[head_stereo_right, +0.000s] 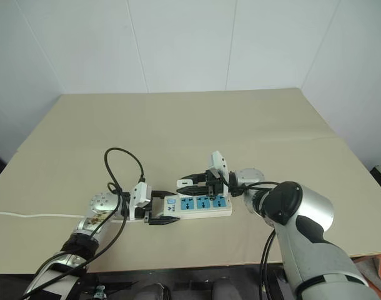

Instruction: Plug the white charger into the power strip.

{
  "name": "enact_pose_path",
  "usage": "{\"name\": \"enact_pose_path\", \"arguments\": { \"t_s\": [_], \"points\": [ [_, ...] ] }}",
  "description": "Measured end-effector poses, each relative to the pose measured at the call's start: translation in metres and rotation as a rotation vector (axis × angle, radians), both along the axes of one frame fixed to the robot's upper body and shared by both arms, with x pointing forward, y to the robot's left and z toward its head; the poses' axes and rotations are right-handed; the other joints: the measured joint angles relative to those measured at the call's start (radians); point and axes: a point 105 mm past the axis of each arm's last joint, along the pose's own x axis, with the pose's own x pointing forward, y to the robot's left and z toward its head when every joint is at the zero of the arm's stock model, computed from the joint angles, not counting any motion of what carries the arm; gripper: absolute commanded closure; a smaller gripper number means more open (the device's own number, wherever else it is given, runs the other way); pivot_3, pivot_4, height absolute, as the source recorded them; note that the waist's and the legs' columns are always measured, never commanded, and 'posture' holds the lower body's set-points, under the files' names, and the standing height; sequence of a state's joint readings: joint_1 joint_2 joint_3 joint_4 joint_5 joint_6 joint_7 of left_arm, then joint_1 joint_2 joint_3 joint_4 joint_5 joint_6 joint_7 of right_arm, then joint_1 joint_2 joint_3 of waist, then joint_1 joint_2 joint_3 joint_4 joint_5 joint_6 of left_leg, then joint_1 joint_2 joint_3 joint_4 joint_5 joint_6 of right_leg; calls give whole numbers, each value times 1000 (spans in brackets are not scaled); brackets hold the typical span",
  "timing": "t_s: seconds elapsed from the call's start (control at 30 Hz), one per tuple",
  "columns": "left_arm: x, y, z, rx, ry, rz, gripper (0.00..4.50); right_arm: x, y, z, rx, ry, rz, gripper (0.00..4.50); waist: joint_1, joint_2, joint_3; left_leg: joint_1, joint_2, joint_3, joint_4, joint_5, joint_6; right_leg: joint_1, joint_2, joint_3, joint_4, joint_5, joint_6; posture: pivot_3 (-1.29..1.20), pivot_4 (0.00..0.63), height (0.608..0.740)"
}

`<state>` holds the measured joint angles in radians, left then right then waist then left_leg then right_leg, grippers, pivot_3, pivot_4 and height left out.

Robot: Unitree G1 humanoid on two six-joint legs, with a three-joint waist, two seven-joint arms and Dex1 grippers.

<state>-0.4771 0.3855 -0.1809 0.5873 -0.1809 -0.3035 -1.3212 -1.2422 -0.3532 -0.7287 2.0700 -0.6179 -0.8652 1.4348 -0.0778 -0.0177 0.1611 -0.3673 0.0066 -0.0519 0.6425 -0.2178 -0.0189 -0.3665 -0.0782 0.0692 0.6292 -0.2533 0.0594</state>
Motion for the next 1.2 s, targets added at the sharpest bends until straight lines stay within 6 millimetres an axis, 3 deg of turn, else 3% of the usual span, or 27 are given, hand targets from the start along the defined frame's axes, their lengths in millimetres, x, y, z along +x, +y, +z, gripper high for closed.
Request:
{"name": "enact_pose_path", "arguments": {
  "t_s": [1.2],
  "points": [
    [3, -4, -2, 3, -3, -3, 1182, -3, -10, -4, 3, -18, -11, 3371, 10, -1, 0, 6, -1, -1, 0, 0, 0, 10, -1, 0, -5, 0, 2, 0, 150, 740]
  ]
}}
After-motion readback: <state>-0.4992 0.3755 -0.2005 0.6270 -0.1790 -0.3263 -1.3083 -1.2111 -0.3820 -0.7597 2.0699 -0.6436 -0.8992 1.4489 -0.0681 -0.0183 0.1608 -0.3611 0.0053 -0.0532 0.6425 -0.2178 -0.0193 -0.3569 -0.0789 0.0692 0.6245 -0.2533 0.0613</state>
